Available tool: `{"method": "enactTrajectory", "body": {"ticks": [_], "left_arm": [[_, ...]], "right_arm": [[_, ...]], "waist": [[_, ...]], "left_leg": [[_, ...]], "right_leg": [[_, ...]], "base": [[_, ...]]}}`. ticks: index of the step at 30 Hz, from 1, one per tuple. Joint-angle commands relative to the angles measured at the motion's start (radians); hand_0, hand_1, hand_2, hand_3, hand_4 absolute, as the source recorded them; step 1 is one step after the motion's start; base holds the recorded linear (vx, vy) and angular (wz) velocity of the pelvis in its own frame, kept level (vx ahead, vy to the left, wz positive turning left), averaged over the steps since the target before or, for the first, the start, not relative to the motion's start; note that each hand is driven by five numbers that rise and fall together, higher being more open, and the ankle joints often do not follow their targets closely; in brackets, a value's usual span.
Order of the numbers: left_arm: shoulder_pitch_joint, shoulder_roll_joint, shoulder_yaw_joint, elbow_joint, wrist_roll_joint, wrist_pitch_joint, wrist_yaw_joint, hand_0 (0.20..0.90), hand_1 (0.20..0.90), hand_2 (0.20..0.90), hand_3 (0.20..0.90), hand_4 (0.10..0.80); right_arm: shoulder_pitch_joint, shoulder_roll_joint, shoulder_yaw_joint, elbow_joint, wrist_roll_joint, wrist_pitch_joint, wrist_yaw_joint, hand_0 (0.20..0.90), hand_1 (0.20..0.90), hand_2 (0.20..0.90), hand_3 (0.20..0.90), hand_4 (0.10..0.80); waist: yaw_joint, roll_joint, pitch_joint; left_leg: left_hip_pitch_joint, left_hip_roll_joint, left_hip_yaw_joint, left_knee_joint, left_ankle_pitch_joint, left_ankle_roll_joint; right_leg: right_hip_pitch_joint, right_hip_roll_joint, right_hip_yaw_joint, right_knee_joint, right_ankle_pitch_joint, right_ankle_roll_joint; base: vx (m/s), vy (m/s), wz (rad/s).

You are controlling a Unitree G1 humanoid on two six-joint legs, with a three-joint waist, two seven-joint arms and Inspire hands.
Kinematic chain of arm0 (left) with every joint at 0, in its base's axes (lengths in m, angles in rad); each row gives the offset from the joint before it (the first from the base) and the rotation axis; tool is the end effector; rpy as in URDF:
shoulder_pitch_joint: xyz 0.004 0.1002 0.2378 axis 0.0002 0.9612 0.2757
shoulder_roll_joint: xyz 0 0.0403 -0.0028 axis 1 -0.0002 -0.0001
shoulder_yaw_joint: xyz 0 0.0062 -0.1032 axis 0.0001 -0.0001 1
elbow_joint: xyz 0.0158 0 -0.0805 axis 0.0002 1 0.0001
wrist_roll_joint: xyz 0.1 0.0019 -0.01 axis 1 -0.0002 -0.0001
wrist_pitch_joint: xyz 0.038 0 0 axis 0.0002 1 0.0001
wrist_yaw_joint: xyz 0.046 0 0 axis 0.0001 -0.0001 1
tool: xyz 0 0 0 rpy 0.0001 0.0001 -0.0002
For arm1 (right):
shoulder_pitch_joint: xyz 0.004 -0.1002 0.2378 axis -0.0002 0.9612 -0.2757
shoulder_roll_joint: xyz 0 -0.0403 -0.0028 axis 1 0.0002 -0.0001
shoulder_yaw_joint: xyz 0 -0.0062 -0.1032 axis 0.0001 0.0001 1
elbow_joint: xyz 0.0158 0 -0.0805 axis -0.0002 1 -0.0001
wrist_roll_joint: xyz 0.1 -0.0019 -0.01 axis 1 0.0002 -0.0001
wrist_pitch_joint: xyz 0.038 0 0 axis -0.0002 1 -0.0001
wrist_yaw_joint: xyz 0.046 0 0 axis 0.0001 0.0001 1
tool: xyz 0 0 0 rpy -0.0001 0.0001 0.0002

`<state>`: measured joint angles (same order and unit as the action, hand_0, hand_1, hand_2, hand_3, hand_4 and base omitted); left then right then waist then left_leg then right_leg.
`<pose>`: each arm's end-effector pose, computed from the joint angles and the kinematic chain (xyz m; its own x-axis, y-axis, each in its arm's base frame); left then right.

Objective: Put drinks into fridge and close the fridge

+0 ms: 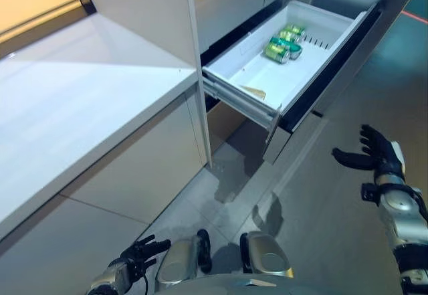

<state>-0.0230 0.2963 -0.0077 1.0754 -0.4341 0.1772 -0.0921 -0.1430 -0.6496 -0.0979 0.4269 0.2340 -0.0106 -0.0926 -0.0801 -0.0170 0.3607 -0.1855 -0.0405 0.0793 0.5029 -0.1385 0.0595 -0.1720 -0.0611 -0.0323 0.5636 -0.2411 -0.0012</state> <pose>0.1001 0.2469 -0.0996 0.3797 0.1131 -0.9182 -0.3250 0.9456 -0.0179 0.2168 -0.3157 0.0637 0.9262 -0.3629 -0.1026 0.2968 0.8692 -0.3955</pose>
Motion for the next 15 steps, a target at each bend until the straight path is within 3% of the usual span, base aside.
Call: {"method": "enactTrajectory", "body": {"ticks": [1,8,15], "left_arm": [[-0.01,0.037,-0.071,0.001,-0.049,0.016,0.02,0.9,0.9,0.9,0.9,0.8],[-0.077,0.044,-0.115,0.005,-0.08,-0.006,0.022,0.9,0.9,0.9,0.9,0.8],[-0.111,0.03,-0.138,0.008,-0.092,-0.028,0.028,0.9,0.9,0.9,0.9,0.8]], "right_arm": [[-0.213,-0.106,0.048,-0.051,-0.007,-0.117,-0.009,0.9,0.9,0.9,0.9,0.8],[-0.48,-0.131,0.226,-0.026,0.026,-0.119,0.006,0.9,0.9,0.9,0.9,0.8],[-0.683,-0.053,0.353,-0.023,0.058,-0.124,0.014,0.9,0.9,0.9,0.9,0.8]], "waist": [[0.036,0.001,-0.016],[0.072,0.015,0.058],[0.103,0.03,0.083]], "left_leg": [[-0.042,-0.038,-0.066,0.136,-0.181,0.037],[-0.129,-0.058,-0.069,0.152,-0.147,0.029],[-0.152,-0.063,-0.072,0.136,-0.124,0.022]], "right_leg": [[-0.014,0.012,-0.018,0.015,0.006,-0.052],[-0.113,0.014,-0.025,0.051,0.026,-0.052],[-0.139,0.018,-0.025,0.04,0.041,-0.052]], "base": [[-0.18,0.021,0.05],[-0.118,0.038,0.03],[-0.014,0.018,-0.04]]}}
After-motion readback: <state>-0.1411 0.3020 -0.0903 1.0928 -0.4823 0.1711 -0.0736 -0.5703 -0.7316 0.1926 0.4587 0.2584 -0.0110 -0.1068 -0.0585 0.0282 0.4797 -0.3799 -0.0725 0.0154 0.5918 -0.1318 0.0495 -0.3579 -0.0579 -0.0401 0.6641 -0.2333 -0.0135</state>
